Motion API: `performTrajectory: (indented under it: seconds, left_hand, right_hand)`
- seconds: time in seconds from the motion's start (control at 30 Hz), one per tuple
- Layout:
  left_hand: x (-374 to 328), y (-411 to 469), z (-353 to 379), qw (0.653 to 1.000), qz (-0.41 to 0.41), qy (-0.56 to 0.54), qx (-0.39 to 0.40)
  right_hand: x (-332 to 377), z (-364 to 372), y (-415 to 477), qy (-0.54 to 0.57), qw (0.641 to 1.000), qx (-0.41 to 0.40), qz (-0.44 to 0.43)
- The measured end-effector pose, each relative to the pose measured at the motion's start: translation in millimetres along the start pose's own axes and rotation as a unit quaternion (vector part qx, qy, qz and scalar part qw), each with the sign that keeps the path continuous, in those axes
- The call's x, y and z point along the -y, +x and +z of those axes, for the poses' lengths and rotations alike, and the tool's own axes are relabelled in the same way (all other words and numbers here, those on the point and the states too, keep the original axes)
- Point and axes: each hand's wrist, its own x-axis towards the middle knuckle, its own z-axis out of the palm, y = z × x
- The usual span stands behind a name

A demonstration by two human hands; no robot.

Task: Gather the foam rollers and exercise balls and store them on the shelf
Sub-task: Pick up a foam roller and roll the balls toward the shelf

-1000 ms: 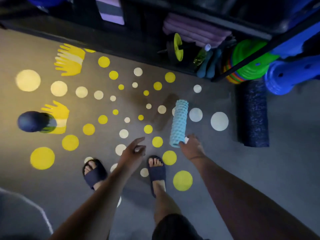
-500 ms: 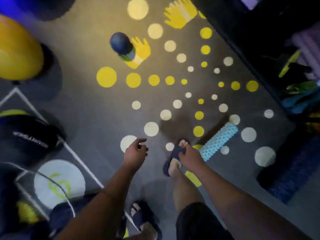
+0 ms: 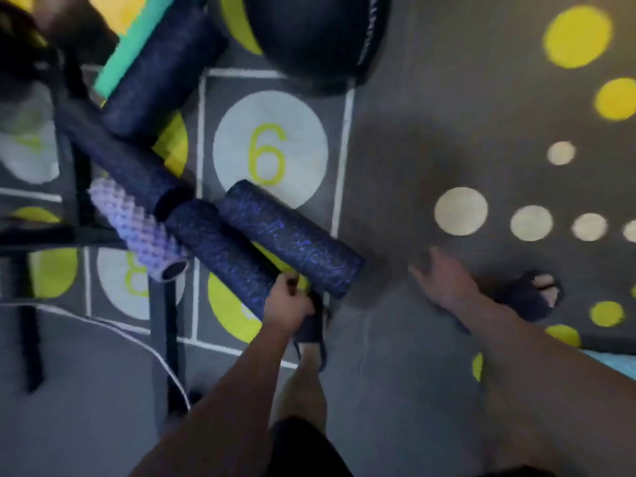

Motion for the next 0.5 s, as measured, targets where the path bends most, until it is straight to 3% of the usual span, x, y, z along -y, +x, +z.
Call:
performTrajectory:
  seconds: [0.13, 0.2, 0.33, 0.4, 0.5]
  left_hand:
    - [109.0, 81.4, -63.5, 0.986, -0.078, -0.138, -0.05]
    - [151.3, 131.2, -66.4, 0.983, -0.097, -0.142, -0.07]
    - [183.0, 211.4, -34.3, 0.975, -0.122, -0.174, -0.072]
    - [190.3, 239.8, -9.8, 0.963, -0.162, -0.199, -0.08]
    - [205.8, 268.0, 17.8, 0.937, -0.214, -0.22, -0.165]
  right_hand:
    - [100.3, 108.1, 41.3, -0.119, 0.991, 0.036, -0.04]
    - [142.1, 152.7, 71.8, -0.17, 0.983, 0.032, -0.062]
    - [184.1, 222.7, 139.7, -0.179, 0.982, 0.053, 0.012]
    - [179.2, 241.9, 164.2, -0.194, 0.98, 0.013, 0.034]
    - [159.1, 256.7, 183.5, -0.185, 0.977, -0.1, -0.023]
